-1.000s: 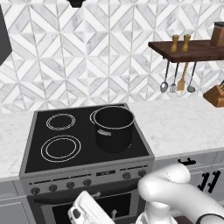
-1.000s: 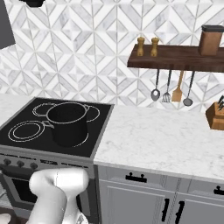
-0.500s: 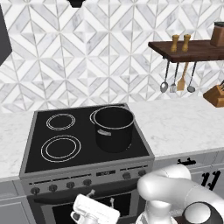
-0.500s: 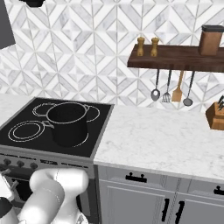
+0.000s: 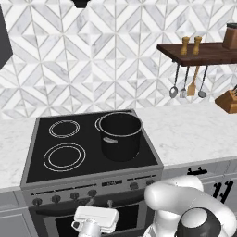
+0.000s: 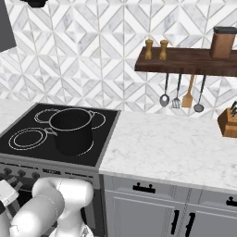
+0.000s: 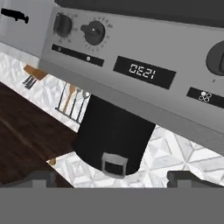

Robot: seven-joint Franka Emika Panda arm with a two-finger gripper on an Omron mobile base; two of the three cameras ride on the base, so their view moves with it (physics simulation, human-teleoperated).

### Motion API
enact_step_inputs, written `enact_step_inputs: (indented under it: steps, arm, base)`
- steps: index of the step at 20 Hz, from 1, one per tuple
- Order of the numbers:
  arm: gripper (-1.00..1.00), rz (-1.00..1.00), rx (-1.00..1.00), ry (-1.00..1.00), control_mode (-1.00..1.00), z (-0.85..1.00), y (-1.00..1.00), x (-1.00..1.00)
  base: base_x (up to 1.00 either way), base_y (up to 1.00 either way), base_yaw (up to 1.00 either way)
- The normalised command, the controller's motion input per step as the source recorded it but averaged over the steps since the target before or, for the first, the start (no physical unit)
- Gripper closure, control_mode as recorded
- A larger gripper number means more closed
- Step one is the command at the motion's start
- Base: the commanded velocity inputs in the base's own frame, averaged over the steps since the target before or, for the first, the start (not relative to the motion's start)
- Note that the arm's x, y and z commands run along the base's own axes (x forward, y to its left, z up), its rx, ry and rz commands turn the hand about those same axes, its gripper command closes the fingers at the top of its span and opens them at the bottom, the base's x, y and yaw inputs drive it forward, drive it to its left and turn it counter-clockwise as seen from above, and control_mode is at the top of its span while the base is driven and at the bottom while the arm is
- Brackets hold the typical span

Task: Turn off the front right burner of the stove.

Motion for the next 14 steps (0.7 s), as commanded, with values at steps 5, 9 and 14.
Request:
enact_step_inputs:
  steps: [5, 9, 14]
  arm:
    - [-1.00, 0.05, -0.09, 0.17, -1.00, -0.13, -0.20, 0.20]
    - [-1.00, 0.04, 0.05, 0.08, -1.00, -0.01, -0.21, 0.23]
    - [-1.00, 0.04, 0.21, 0.04, -1.00, -0.05, -0.04, 0.28]
  base:
    - [0.00, 0.00, 0.00]
    - [0.00, 0.00, 0.00]
    - [0.00, 0.00, 0.00]
